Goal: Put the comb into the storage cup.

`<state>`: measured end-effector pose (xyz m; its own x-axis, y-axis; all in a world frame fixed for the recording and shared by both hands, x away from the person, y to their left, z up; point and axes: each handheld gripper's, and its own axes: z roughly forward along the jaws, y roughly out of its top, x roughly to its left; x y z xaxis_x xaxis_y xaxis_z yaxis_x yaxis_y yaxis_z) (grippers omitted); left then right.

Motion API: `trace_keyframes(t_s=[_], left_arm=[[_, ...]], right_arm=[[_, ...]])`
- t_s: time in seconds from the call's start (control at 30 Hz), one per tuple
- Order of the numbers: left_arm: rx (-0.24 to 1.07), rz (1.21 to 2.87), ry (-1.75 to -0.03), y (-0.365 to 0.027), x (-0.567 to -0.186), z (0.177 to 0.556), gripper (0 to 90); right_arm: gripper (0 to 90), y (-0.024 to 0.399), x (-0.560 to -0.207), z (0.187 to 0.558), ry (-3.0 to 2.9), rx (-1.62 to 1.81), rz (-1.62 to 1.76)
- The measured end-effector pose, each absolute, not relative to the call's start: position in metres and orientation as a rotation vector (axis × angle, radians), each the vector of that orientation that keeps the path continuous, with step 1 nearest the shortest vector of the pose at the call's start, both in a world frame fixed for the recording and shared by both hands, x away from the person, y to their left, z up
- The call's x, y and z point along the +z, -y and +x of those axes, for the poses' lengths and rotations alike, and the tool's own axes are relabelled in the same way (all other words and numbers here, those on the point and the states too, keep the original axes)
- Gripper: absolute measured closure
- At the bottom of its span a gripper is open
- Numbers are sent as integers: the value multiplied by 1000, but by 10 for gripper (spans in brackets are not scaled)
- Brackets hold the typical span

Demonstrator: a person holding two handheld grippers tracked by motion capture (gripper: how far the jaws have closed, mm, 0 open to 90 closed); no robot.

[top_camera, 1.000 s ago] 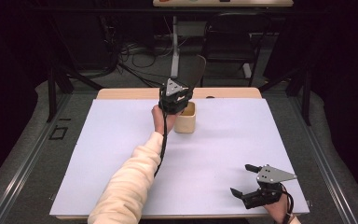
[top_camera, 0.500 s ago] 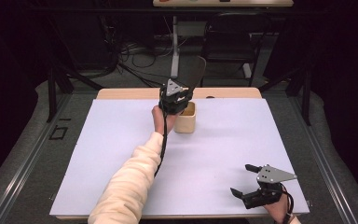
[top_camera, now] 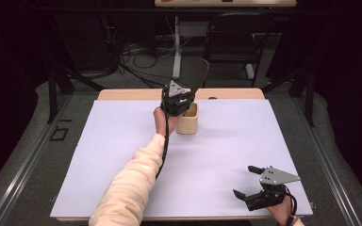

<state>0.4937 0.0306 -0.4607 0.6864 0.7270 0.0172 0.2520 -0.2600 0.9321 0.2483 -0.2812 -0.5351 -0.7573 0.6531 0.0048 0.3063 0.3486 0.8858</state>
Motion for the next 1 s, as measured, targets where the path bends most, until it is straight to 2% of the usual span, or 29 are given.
trace_keyframes(t_s=[1.0], left_arm=[[523, 1869, -781, -35, -470, 495, 720]], right_arm=[[0, 281, -535, 249, -2267, 1369, 846]])
